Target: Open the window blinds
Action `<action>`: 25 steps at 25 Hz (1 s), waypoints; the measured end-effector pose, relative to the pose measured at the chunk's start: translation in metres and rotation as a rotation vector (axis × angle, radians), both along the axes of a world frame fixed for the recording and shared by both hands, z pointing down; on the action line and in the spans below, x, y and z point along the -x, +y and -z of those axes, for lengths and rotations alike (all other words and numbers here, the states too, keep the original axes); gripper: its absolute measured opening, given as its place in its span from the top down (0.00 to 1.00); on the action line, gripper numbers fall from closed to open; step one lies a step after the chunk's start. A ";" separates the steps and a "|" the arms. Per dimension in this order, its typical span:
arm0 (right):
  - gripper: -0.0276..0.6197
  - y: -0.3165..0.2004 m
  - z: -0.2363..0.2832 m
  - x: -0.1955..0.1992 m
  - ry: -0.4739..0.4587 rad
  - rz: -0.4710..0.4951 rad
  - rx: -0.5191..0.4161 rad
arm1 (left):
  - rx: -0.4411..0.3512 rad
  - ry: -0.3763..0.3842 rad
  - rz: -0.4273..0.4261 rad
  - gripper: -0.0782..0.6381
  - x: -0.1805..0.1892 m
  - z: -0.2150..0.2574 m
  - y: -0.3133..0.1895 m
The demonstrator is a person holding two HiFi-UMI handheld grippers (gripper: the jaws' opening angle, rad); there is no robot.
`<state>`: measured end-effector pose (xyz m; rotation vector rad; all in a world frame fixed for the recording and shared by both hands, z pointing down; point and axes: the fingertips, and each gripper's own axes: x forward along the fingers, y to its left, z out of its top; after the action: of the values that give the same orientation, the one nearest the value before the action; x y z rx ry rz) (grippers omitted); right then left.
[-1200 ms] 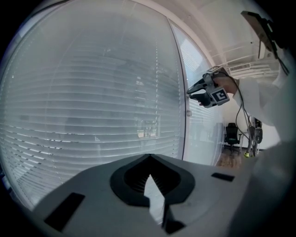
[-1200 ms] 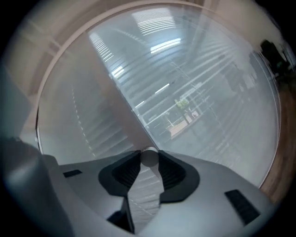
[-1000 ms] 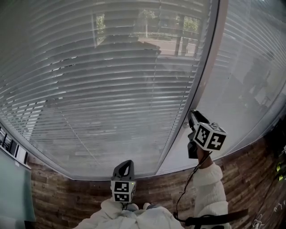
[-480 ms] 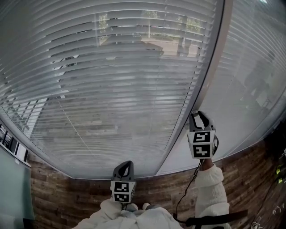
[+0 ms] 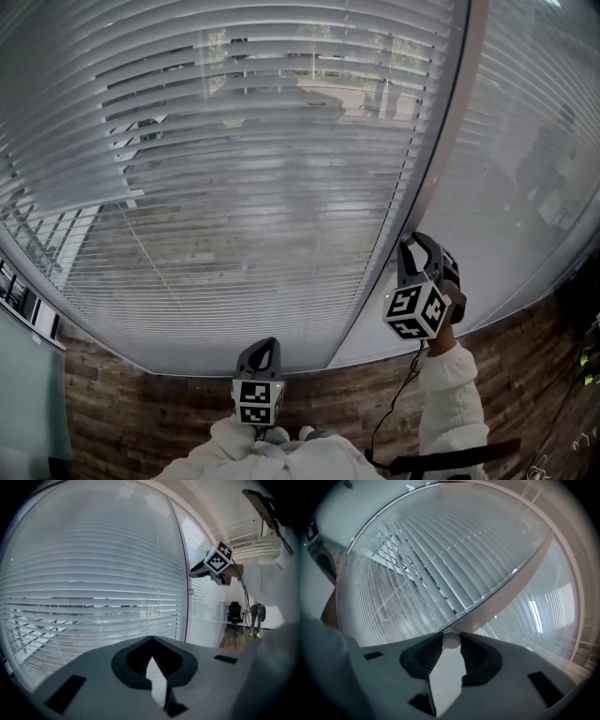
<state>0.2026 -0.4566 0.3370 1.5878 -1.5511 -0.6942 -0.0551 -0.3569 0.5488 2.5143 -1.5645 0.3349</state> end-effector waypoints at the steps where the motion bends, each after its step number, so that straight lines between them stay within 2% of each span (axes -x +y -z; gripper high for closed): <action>1: 0.76 0.000 0.000 0.000 0.028 0.004 0.000 | 0.000 0.000 -0.001 0.89 0.000 0.001 0.000; 9: 0.76 0.001 -0.004 0.001 0.301 0.035 -0.010 | -0.010 -0.006 0.014 0.89 -0.002 0.000 -0.002; 19: 0.76 0.004 -0.008 0.004 0.574 0.074 -0.024 | -0.025 -0.009 0.049 0.89 0.006 0.003 0.001; 25: 0.76 0.004 -0.013 0.004 0.727 0.103 -0.013 | -0.009 -0.016 0.059 0.89 0.007 0.002 0.004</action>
<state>0.1987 -0.4521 0.3500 1.0777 -1.0806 -1.1791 -0.0623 -0.3524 0.5467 2.4716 -1.6460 0.3413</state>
